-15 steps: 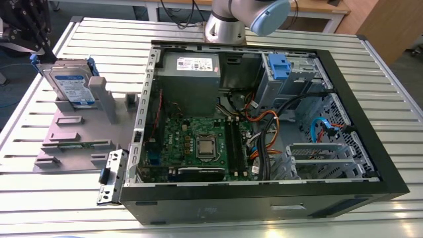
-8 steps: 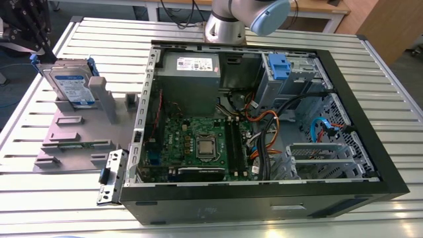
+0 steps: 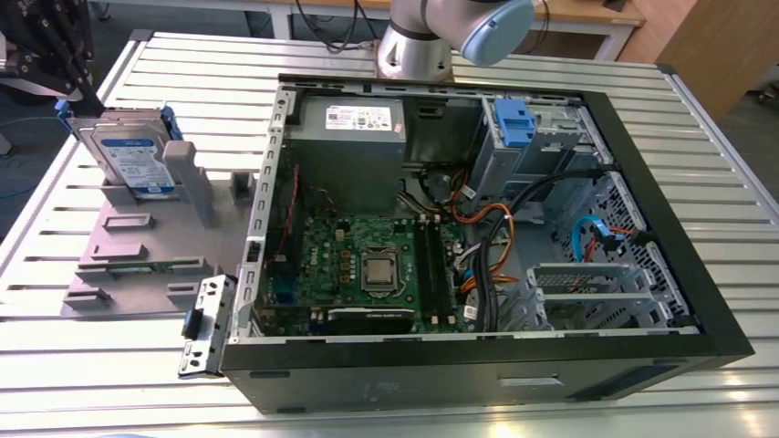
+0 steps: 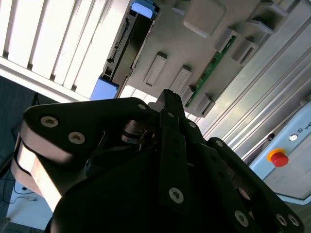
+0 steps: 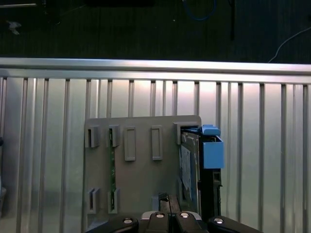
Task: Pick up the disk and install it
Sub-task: 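Pick up the disk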
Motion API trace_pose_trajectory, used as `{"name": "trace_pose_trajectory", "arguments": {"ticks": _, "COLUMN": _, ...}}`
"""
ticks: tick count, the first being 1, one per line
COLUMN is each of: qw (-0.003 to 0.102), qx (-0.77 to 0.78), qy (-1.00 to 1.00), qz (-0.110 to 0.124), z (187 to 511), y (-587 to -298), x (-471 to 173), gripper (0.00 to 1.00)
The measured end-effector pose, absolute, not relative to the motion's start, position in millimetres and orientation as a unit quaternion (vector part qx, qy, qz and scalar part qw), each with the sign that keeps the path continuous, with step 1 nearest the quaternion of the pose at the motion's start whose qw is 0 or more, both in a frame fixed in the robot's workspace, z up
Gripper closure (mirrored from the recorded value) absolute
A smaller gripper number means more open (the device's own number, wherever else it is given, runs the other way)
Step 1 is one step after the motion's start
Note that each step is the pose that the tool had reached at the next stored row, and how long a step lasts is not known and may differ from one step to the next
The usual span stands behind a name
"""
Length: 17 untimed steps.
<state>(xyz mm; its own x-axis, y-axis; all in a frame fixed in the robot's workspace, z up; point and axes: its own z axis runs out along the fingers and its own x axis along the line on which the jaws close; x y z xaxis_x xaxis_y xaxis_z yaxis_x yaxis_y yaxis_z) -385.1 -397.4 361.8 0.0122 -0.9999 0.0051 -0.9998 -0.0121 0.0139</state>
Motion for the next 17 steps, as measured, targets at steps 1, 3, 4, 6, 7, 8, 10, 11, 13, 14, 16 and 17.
{"name": "trace_pose_trajectory", "arguments": {"ticks": 1, "qw": 0.007, "qx": 0.712, "qy": -0.703, "qz": -0.003, "z": 361.8, "y": -397.4, "x": -385.1, "gripper": 0.89}}
{"name": "trace_pose_trajectory", "arguments": {"ticks": 3, "qw": 0.007, "qx": 0.712, "qy": -0.702, "qz": -0.003, "z": 361.8, "y": -397.4, "x": -385.1, "gripper": 0.89}}
{"name": "trace_pose_trajectory", "arguments": {"ticks": 4, "qw": 0.007, "qx": 0.712, "qy": -0.702, "qz": -0.003, "z": 361.8, "y": -397.4, "x": -385.1, "gripper": 0.89}}
{"name": "trace_pose_trajectory", "arguments": {"ticks": 6, "qw": 0.007, "qx": 0.713, "qy": -0.702, "qz": -0.003, "z": 361.8, "y": -397.4, "x": -385.1, "gripper": 0.89}}
{"name": "trace_pose_trajectory", "arguments": {"ticks": 7, "qw": 0.007, "qx": 0.713, "qy": -0.701, "qz": -0.003, "z": 361.8, "y": -397.4, "x": -385.1, "gripper": 0.89}}
{"name": "trace_pose_trajectory", "arguments": {"ticks": 8, "qw": 0.007, "qx": 0.713, "qy": -0.701, "qz": -0.003, "z": 361.8, "y": -397.4, "x": -385.1, "gripper": 0.89}}
{"name": "trace_pose_trajectory", "arguments": {"ticks": 10, "qw": 0.007, "qx": 0.713, "qy": -0.701, "qz": -0.003, "z": 361.8, "y": -397.4, "x": -385.1, "gripper": 0.89}}
{"name": "trace_pose_trajectory", "arguments": {"ticks": 11, "qw": 0.007, "qx": 0.713, "qy": -0.701, "qz": -0.003, "z": 361.8, "y": -397.4, "x": -385.1, "gripper": 0.89}}
{"name": "trace_pose_trajectory", "arguments": {"ticks": 13, "qw": 0.007, "qx": 0.714, "qy": -0.700, "qz": -0.003, "z": 361.8, "y": -397.4, "x": -385.1, "gripper": 0.89}}
{"name": "trace_pose_trajectory", "arguments": {"ticks": 14, "qw": 0.007, "qx": 0.714, "qy": -0.700, "qz": -0.003, "z": 361.8, "y": -397.4, "x": -385.1, "gripper": 0.89}}
{"name": "trace_pose_trajectory", "arguments": {"ticks": 16, "qw": 0.007, "qx": 0.714, "qy": -0.700, "qz": -0.003, "z": 361.8, "y": -397.4, "x": -385.1, "gripper": 0.89}}
{"name": "trace_pose_trajectory", "arguments": {"ticks": 17, "qw": 0.007, "qx": 0.715, "qy": -0.700, "qz": -0.003, "z": 361.8, "y": -397.4, "x": -385.1, "gripper": 0.89}}
